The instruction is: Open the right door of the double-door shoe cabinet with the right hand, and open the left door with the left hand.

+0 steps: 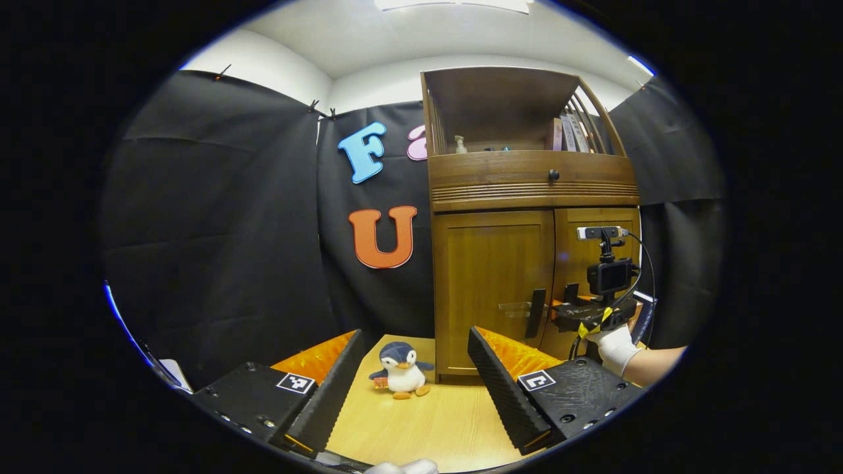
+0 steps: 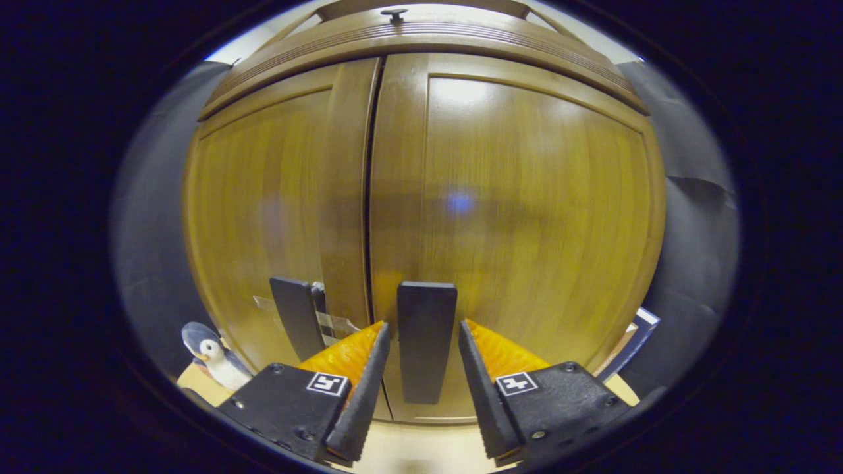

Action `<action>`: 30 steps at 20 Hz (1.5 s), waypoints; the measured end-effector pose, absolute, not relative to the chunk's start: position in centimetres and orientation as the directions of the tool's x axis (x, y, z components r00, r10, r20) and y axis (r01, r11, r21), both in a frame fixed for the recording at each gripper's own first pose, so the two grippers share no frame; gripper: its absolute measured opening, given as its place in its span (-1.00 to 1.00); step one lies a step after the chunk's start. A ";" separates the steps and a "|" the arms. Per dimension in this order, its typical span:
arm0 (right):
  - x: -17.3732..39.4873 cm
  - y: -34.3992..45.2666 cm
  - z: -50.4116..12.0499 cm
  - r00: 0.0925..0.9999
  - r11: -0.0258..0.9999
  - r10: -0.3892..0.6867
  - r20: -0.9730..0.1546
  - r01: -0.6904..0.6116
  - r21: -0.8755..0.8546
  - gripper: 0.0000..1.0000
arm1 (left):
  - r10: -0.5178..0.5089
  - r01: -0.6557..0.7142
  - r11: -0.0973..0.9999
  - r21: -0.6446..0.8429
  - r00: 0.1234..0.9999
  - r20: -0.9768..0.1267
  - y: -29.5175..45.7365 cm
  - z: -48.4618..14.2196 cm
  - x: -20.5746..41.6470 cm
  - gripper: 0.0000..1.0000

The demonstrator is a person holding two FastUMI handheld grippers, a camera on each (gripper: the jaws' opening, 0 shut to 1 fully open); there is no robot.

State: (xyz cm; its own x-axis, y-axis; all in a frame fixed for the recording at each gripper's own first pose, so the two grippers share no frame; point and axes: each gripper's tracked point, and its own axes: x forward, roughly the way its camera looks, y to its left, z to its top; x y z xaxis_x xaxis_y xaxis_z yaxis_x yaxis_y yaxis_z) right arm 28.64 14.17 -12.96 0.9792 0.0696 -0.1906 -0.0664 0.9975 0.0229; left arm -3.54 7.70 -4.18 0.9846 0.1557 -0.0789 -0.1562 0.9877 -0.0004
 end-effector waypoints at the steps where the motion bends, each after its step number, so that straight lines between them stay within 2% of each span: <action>1: 28.7 14.3 -13.2 0.978 0.997 0.077 -0.194 -0.073 0.028 0.29 | 0.160 -0.161 0.987 -0.001 0.984 -0.078 7.9 -4.1 -3.4 0.92; 5: 28.6 14.1 -13.3 0.977 0.997 0.073 -0.199 -0.067 0.036 -0.16 | 0.165 -0.166 0.986 -0.010 0.983 -0.078 8.1 -4.2 -3.4 0.92; 9: 28.5 14.0 -13.4 0.973 0.997 0.081 -0.216 -0.077 0.029 -0.34 | 0.156 -0.159 0.987 -0.026 0.984 -0.085 7.9 -4.8 -3.6 0.92; 12: 27.9 13.9 -13.4 0.971 0.996 0.084 -0.222 -0.080 0.027 -0.38 | 0.152 -0.155 0.987 -0.029 0.985 -0.081 7.8 -4.7 -3.8 0.92; 13: 27.6 13.8 -13.5 0.971 0.996 0.086 -0.223 -0.083 0.026 -0.38 | 0.149 -0.152 0.988 -0.030 0.986 -0.078 7.7 -4.6 -3.9 1.00; 14: 27.2 13.7 -13.5 0.971 0.996 0.089 -0.223 -0.086 0.025 -0.38 | 0.146 -0.148 0.988 -0.031 0.986 -0.075 7.7 -4.6 -4.0 0.92; 30: 18.3 10.3 -13.7 0.965 0.992 0.123 -0.232 -0.114 0.052 -0.41 | 0.060 -0.064 0.997 -0.048 0.996 -0.071 5.0 -5.0 -5.7 0.92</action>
